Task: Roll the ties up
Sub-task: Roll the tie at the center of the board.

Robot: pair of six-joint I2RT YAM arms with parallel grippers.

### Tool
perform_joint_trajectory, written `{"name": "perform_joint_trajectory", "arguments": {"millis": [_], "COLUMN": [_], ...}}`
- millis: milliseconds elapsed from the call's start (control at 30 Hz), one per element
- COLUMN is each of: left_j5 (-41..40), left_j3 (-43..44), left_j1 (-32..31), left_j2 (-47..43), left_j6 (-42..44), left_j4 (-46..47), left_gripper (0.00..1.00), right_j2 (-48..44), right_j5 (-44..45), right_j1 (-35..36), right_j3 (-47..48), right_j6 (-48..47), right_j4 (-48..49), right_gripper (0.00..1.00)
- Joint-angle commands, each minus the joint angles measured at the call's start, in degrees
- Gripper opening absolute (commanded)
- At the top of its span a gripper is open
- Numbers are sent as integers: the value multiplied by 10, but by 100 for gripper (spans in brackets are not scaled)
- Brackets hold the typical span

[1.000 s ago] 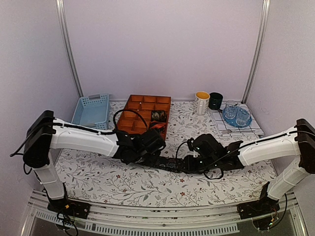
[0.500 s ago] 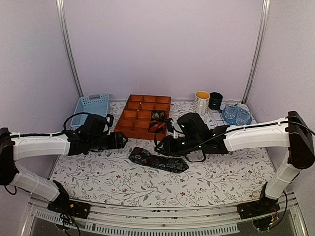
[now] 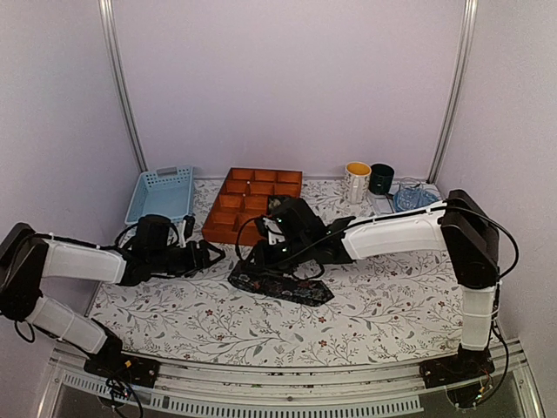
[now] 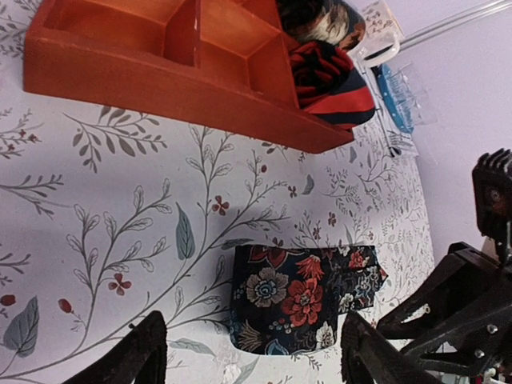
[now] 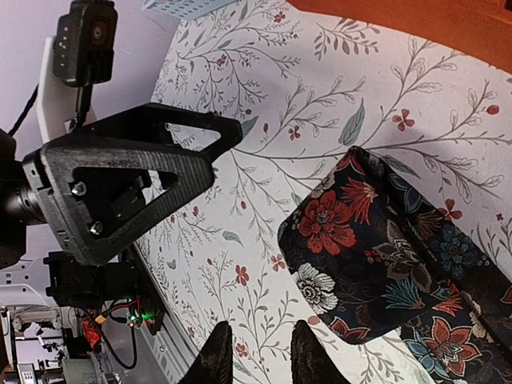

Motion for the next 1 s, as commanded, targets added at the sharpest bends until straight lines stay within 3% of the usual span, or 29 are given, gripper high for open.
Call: {"name": "perform_joint_trajectory", "arguments": {"millis": [0,967], "left_j5": [43,130], "left_j3": [-10,34], "left_j1": [10,-8], "left_j2": [21,153], "left_j6": [-4,-15], "left_j4": [51,120], "left_gripper": [72,69], "right_j2": [66,97], "right_j5": [-12,-3], "right_j1": [-1,-33], "right_j3": [24,-49], "right_j6": [-6,16], "right_j4": [-23,8], "right_gripper": [25,20]}}
